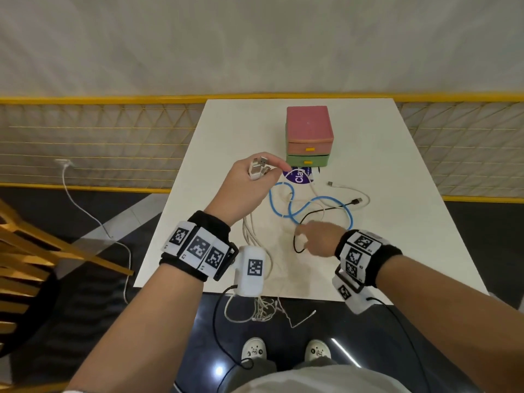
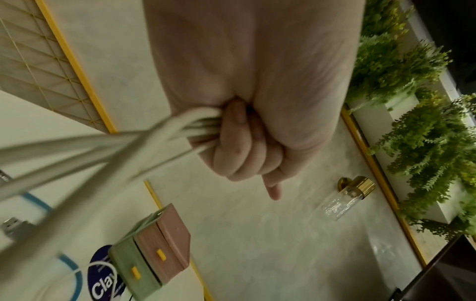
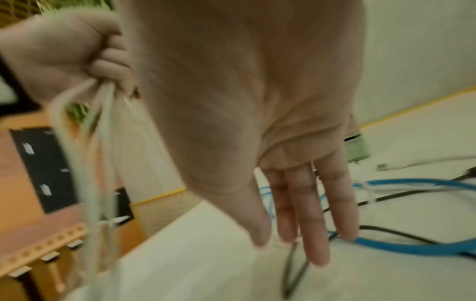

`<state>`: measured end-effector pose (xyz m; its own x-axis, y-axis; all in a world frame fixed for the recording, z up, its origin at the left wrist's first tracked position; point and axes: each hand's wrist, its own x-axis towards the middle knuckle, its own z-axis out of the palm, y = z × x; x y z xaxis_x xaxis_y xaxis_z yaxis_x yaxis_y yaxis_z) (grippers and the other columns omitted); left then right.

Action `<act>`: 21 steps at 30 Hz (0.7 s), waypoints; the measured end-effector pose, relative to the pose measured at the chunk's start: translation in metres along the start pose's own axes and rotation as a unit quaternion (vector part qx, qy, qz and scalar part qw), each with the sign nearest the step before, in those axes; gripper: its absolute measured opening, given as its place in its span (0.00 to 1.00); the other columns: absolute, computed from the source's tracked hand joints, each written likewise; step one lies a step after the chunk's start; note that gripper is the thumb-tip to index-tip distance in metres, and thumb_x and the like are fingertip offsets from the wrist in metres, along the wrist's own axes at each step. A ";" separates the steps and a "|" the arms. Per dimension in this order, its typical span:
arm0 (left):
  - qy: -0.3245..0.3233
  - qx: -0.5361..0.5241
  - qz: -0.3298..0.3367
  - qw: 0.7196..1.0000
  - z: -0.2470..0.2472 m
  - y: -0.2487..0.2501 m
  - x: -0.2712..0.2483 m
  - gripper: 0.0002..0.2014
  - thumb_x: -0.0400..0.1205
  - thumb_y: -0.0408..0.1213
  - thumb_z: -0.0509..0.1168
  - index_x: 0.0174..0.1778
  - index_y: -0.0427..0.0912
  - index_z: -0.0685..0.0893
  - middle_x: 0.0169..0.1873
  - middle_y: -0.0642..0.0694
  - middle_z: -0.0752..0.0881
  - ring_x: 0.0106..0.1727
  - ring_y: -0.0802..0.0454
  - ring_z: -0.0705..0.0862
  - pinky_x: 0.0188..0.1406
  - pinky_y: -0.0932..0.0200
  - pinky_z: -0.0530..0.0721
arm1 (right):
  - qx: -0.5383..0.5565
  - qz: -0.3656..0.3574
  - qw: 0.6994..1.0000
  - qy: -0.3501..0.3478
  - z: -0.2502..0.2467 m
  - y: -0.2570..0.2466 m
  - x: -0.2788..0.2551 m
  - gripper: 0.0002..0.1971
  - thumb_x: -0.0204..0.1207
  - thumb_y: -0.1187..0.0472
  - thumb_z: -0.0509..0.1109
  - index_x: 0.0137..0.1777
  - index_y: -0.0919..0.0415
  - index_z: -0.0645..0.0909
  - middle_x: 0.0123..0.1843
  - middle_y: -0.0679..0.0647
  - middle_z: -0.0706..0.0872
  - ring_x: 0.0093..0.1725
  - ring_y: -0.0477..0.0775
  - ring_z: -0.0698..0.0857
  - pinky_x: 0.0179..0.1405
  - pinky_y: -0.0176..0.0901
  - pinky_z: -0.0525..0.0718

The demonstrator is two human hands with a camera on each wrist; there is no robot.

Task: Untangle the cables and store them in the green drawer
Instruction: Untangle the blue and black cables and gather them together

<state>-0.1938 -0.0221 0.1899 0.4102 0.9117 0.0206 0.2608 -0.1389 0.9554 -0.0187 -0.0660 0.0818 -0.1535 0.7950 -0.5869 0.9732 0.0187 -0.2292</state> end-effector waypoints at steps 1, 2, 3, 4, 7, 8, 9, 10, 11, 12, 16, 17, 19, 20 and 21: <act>0.001 0.006 -0.002 1.000 0.003 -0.002 0.001 0.09 0.85 0.31 0.61 0.50 0.40 0.88 0.17 0.62 0.75 0.20 0.60 0.66 0.21 0.68 0.65 | 0.000 0.035 0.999 0.024 -0.002 0.005 0.002 0.20 0.82 0.63 0.56 0.74 0.57 0.67 0.66 0.59 0.79 0.61 0.61 0.80 0.56 0.49 0.78; 0.001 0.010 -0.004 1.000 0.006 -0.004 0.002 0.09 0.85 0.31 0.62 0.51 0.40 0.88 0.17 0.64 0.76 0.19 0.62 0.69 0.22 0.70 0.66 | 0.006 0.062 0.998 0.028 -0.002 0.010 0.005 0.18 0.83 0.62 0.54 0.72 0.59 0.69 0.60 0.59 0.80 0.56 0.60 0.81 0.49 0.47 0.79; -0.001 0.011 -0.008 1.000 0.009 -0.005 0.002 0.09 0.85 0.30 0.62 0.52 0.39 0.88 0.17 0.66 0.77 0.19 0.66 0.73 0.22 0.74 0.67 | 0.022 0.084 0.996 0.019 0.000 0.013 0.008 0.16 0.84 0.60 0.52 0.69 0.61 0.70 0.54 0.58 0.80 0.50 0.59 0.80 0.41 0.44 0.78; -0.002 0.011 -0.013 1.000 0.013 -0.007 0.003 0.09 0.85 0.30 0.61 0.52 0.38 0.88 0.17 0.67 0.77 0.20 0.69 0.75 0.22 0.77 0.67 | 0.049 0.103 0.993 0.011 0.003 0.017 0.012 0.15 0.85 0.58 0.52 0.66 0.63 0.72 0.50 0.57 0.78 0.47 0.58 0.80 0.36 0.41 0.76; -0.004 0.005 -0.032 0.999 0.021 -0.013 0.005 0.09 0.85 0.30 0.62 0.50 0.40 0.88 0.16 0.66 0.76 0.18 0.67 0.73 0.22 0.73 0.65 | 0.157 0.133 0.977 0.062 0.017 0.027 0.022 0.15 0.82 0.55 0.60 0.57 0.66 0.81 0.48 0.59 0.85 0.49 0.60 0.86 0.45 0.46 0.82; -0.005 0.004 -0.037 0.999 0.022 -0.016 0.005 0.09 0.85 0.31 0.62 0.49 0.41 0.88 0.15 0.65 0.75 0.18 0.65 0.71 0.22 0.70 0.65 | 0.185 0.124 0.969 0.103 0.020 0.030 0.025 0.13 0.81 0.57 0.64 0.54 0.66 0.84 0.49 0.60 0.88 0.50 0.60 0.86 0.49 0.48 0.84; -0.004 0.003 -0.042 0.999 0.023 -0.019 0.006 0.09 0.85 0.32 0.62 0.49 0.42 0.88 0.15 0.64 0.75 0.18 0.64 0.70 0.22 0.68 0.65 | 0.213 0.112 0.959 0.152 0.021 0.031 0.025 0.10 0.79 0.60 0.66 0.50 0.65 0.86 0.48 0.61 0.89 0.50 0.60 0.87 0.52 0.49 0.85; 0.001 0.001 -0.047 0.999 0.024 -0.022 0.007 0.09 0.84 0.33 0.63 0.49 0.42 0.89 0.15 0.64 0.75 0.18 0.63 0.70 0.22 0.68 0.65 | 0.245 0.097 0.944 0.198 0.021 0.031 0.025 0.07 0.77 0.63 0.67 0.47 0.64 0.86 0.47 0.60 0.89 0.49 0.60 0.87 0.53 0.50 0.85; 0.009 -0.001 -0.052 0.999 0.024 -0.025 0.008 0.09 0.84 0.33 0.63 0.50 0.42 0.89 0.15 0.64 0.75 0.18 0.64 0.70 0.22 0.69 0.65 | 0.278 0.082 0.927 0.238 0.020 0.029 0.023 0.05 0.75 0.66 0.68 0.45 0.63 0.87 0.46 0.60 0.90 0.48 0.59 0.87 0.53 0.51 0.86; 0.024 -0.006 -0.057 0.998 0.025 -0.027 0.009 0.09 0.84 0.33 0.63 0.50 0.42 0.89 0.16 0.65 0.76 0.18 0.65 0.71 0.22 0.70 0.65 | 0.313 0.062 0.908 0.270 0.017 0.025 0.019 0.05 0.74 0.68 0.68 0.43 0.61 0.86 0.44 0.59 0.89 0.46 0.59 0.88 0.52 0.53 0.86; 0.101 -0.024 -0.082 0.991 0.030 -0.033 0.019 0.08 0.83 0.38 0.65 0.49 0.42 0.89 0.17 0.64 0.78 0.20 0.67 0.74 0.27 0.66 0.68 | 0.362 -0.031 0.860 0.360 0.009 0.007 -0.009 0.06 0.75 0.70 0.67 0.42 0.58 0.79 0.41 0.53 0.86 0.39 0.57 0.86 0.41 0.48 0.85; 0.113 -0.025 -0.088 0.989 0.032 -0.033 0.021 0.09 0.84 0.41 0.65 0.49 0.42 0.89 0.19 0.62 0.79 0.21 0.67 0.74 0.27 0.65 0.69 | 0.347 -0.056 0.857 0.377 0.007 0.002 -0.017 0.06 0.76 0.69 0.67 0.42 0.58 0.79 0.41 0.51 0.86 0.38 0.56 0.85 0.39 0.47 0.84; 0.112 -0.022 -0.095 0.989 0.038 -0.032 0.024 0.13 0.85 0.46 0.63 0.53 0.42 0.88 0.26 0.58 0.81 0.22 0.66 0.75 0.28 0.63 0.71 | 0.308 -0.097 0.858 0.398 0.006 -0.004 -0.027 0.05 0.76 0.68 0.67 0.44 0.56 0.80 0.41 0.47 0.85 0.37 0.53 0.85 0.39 0.46 0.85; 0.103 -0.021 -0.098 0.990 0.041 -0.031 0.025 0.14 0.86 0.48 0.62 0.55 0.42 0.87 0.31 0.55 0.84 0.21 0.67 0.75 0.29 0.63 0.71 | 0.287 -0.113 0.860 0.406 0.006 -0.005 -0.030 0.05 0.76 0.67 0.67 0.45 0.56 0.80 0.41 0.46 0.85 0.37 0.51 0.84 0.41 0.46 0.84; 0.089 -0.023 -0.101 0.991 0.045 -0.030 0.026 0.15 0.86 0.49 0.61 0.56 0.43 0.86 0.35 0.53 0.87 0.20 0.68 0.74 0.29 0.62 0.70 | 0.268 -0.128 0.862 0.411 0.006 -0.006 -0.033 0.05 0.76 0.67 0.68 0.45 0.56 0.81 0.42 0.45 0.85 0.38 0.50 0.84 0.42 0.45 0.84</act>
<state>-0.1520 -0.0118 0.1491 0.1914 0.9736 -0.1244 0.2799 0.0674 0.9577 -0.0205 -0.0957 0.0975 0.0363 0.9716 0.2338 0.6731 0.1491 -0.7243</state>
